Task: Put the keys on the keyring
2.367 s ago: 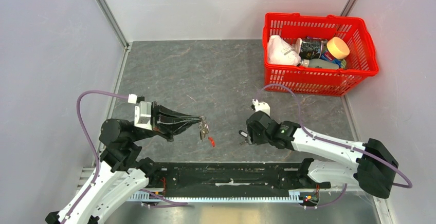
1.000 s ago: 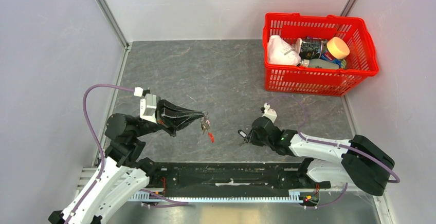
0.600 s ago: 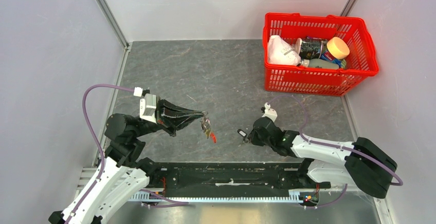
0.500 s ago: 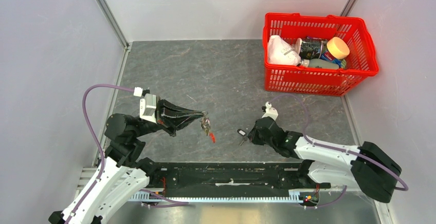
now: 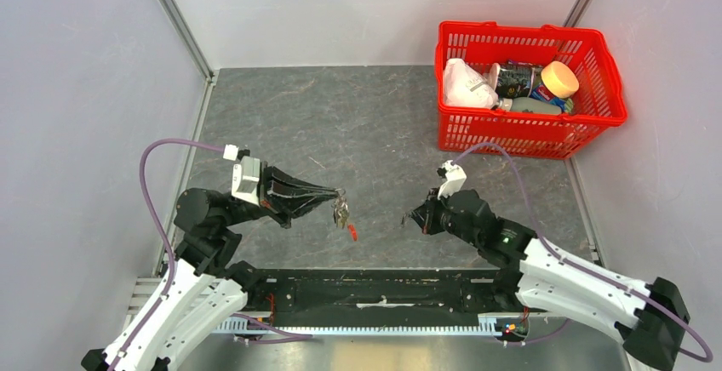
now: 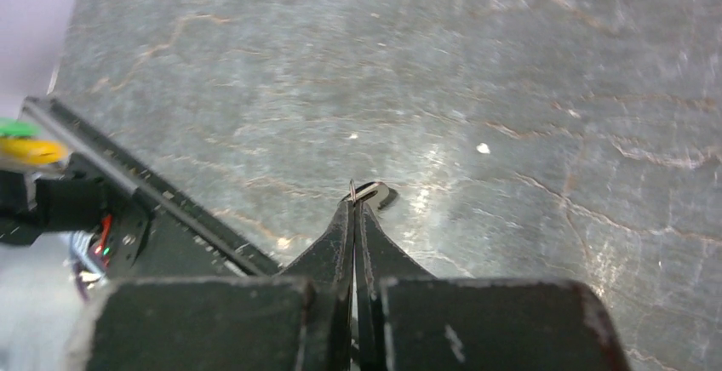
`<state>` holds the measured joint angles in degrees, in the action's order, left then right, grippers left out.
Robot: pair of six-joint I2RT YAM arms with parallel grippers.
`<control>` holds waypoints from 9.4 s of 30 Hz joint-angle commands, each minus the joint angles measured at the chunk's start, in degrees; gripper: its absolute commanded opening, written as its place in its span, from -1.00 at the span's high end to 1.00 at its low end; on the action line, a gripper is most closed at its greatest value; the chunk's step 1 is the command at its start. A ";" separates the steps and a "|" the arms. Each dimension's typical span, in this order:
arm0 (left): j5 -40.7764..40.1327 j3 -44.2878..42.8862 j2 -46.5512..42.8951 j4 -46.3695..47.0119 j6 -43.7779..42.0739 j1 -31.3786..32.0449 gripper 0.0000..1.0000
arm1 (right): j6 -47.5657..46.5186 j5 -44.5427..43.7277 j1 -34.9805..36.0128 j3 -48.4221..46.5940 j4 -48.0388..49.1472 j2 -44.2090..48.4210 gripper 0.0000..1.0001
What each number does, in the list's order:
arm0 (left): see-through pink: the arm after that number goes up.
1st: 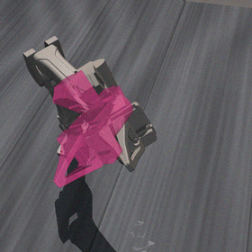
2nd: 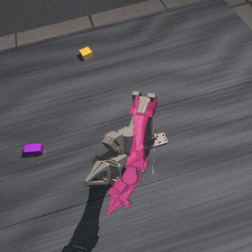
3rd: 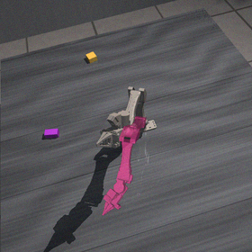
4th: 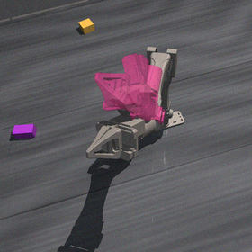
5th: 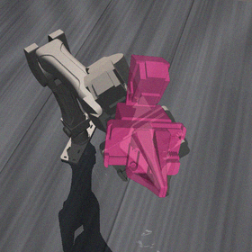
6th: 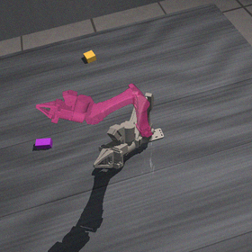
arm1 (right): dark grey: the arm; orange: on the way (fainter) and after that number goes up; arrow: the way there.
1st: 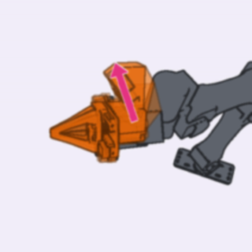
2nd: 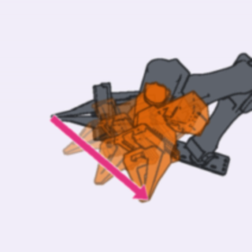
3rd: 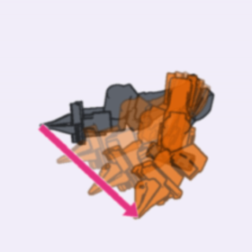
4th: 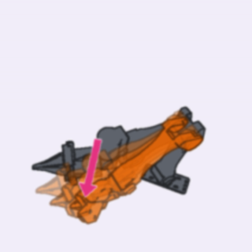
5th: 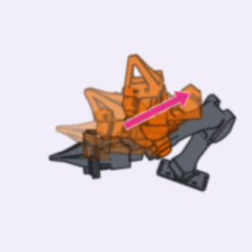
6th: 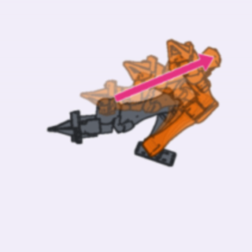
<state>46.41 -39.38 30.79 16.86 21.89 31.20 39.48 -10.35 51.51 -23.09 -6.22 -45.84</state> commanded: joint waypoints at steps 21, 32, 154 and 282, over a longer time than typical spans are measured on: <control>10.66 -0.79 0.48 6.58 3.52 -0.26 0.96 | -37.34 45.35 -0.13 -51.08 -36.20 -10.21 1.00; 13.35 -0.62 0.69 7.55 3.40 -0.17 0.96 | -42.52 54.78 -0.20 -68.21 -42.03 -20.41 1.00; 6.40 3.61 0.28 21.72 12.48 -0.19 0.96 | -47.30 52.25 3.18 -76.84 -38.17 -26.42 0.13; 14.06 -7.78 8.82 -13.30 20.65 0.79 0.16 | -39.57 60.45 5.71 -82.22 -52.16 -38.00 1.00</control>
<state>57.17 -47.48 39.05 5.08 42.02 31.64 -1.04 47.88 56.90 -102.06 -59.29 -83.48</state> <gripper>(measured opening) 0.419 0.010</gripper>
